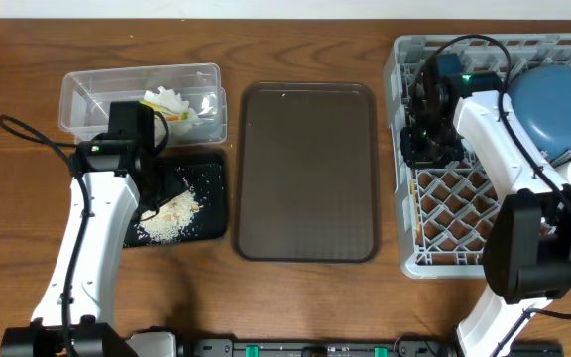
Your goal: Sort waste into correct bins and load items into the dishwasher rack
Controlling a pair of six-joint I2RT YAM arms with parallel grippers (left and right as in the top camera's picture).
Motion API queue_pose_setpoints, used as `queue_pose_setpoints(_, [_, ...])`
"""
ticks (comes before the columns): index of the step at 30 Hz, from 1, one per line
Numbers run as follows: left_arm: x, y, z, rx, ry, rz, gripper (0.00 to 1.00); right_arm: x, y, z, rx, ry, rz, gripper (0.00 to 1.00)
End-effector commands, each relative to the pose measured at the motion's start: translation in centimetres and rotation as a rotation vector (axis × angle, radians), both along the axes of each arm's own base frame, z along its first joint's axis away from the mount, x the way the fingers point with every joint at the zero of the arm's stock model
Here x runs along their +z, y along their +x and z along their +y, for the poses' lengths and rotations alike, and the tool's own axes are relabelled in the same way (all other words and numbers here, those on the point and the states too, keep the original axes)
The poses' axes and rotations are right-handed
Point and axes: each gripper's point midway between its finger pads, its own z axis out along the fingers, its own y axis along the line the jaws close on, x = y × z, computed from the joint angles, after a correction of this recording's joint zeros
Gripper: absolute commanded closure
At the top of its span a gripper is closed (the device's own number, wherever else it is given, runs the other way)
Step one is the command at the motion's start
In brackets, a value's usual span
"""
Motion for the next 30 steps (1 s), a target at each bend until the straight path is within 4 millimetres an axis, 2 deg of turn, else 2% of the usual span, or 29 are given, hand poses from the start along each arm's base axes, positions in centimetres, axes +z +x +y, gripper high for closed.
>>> queue_pose_setpoints(1, [-0.4,-0.5,0.2,0.014,0.003,0.018,0.30,-0.1,0.0,0.6,0.009,0.032,0.007,0.84])
queue_pose_setpoints(9, [-0.5,-0.5,-0.1,0.000,-0.009,0.017,0.30,0.6,-0.1,0.8,0.008,0.044,-0.006,0.83])
queue_pose_setpoints(13, [-0.4,0.2,-1.3,-0.068,-0.035,-0.005,0.30,2.7,0.6,0.9,0.003,0.060,-0.088,0.80])
queue_pose_setpoints(15, [-0.2,1.0,-2.2,-0.129,-0.041,-0.035,0.30,4.5,1.5,0.8,-0.020,0.072,-0.166,0.79])
queue_pose_setpoints(16, [-0.1,1.6,-3.1,-0.184,-0.050,-0.056,0.30,5.4,2.0,0.7,-0.040,0.079,-0.209,0.76])
queue_pose_setpoints(19, [0.4,3.2,-6.5,-0.377,-0.079,-0.129,0.30,7.9,3.5,0.7,-0.082,0.130,-0.321,0.43])
queue_pose_setpoints(21, [0.8,4.0,-8.7,-0.503,-0.082,-0.173,0.30,9.1,4.4,1.3,-0.072,0.185,-0.379,0.31])
queue_pose_setpoints(25, [0.9,3.8,-12.1,-0.685,-0.071,-0.188,0.30,9.7,5.1,1.8,0.006,0.239,-0.418,0.23])
queue_pose_setpoints(27, [0.6,2.9,-12.6,-0.733,-0.068,-0.157,0.30,9.4,4.7,1.3,0.010,0.232,-0.402,0.20])
queue_pose_setpoints(30, [0.0,0.9,-11.9,-0.731,-0.074,-0.068,0.30,8.9,3.6,0.1,-0.025,0.218,-0.345,0.16])
